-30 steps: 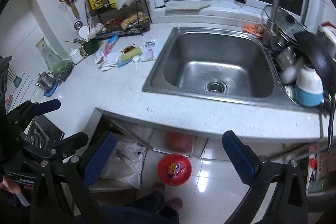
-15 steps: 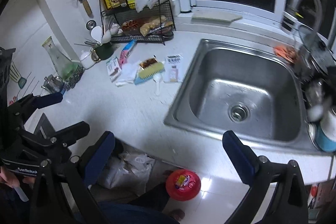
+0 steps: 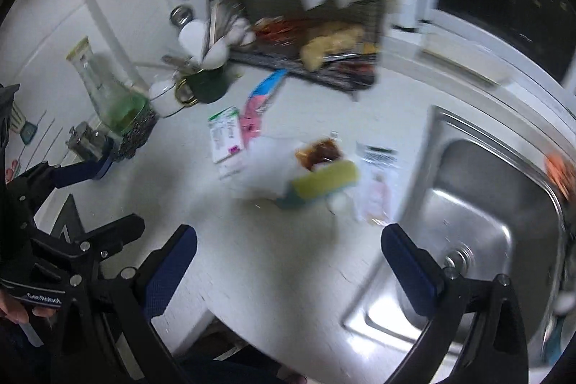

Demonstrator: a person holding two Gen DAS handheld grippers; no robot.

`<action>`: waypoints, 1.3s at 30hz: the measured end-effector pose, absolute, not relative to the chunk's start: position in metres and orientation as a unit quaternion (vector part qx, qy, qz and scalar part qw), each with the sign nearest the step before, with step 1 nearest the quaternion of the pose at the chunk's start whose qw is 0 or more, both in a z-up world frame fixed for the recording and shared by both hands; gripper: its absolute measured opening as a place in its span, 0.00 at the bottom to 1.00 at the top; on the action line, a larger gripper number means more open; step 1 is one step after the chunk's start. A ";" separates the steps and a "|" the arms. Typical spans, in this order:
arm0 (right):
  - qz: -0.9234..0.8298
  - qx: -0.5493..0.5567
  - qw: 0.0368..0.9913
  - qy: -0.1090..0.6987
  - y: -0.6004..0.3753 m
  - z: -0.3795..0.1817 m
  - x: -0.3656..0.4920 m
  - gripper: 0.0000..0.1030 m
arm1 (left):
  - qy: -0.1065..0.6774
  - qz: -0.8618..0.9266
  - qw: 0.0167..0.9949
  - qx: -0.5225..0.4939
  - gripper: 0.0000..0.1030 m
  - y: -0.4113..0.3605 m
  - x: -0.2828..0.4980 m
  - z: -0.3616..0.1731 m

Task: Collect trash
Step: 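Grasp the green-and-white medicine box with the right gripper and lift it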

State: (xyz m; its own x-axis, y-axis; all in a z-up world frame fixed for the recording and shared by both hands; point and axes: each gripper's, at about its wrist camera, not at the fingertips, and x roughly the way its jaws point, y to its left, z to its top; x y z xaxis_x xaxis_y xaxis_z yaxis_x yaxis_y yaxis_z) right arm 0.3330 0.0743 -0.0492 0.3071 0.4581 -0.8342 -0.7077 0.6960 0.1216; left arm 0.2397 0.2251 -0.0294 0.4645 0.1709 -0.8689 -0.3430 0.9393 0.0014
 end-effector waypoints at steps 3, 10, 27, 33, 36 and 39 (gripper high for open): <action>0.386 -0.161 0.779 0.468 0.113 -0.062 0.343 0.99 | 0.505 0.184 0.836 -0.114 1.00 0.263 0.236 -0.043; 0.432 -0.208 0.732 0.484 0.192 -0.092 0.352 0.99 | 0.518 0.217 0.811 -0.163 1.00 0.325 0.225 -0.068; 0.428 -0.280 0.691 0.510 0.288 -0.177 0.396 0.79 | 0.559 0.212 0.778 -0.194 1.00 0.385 0.246 -0.144; 0.442 -0.312 0.674 0.503 0.298 -0.182 0.386 0.54 | 0.556 0.211 0.777 -0.206 1.00 0.389 0.248 -0.143; 0.454 -0.295 0.669 0.510 0.290 -0.172 0.381 0.53 | 0.552 0.205 0.781 -0.207 1.00 0.385 0.251 -0.135; 0.459 -0.272 0.679 0.505 0.277 -0.150 0.380 0.53 | 0.546 0.187 0.789 -0.209 1.00 0.379 0.261 -0.122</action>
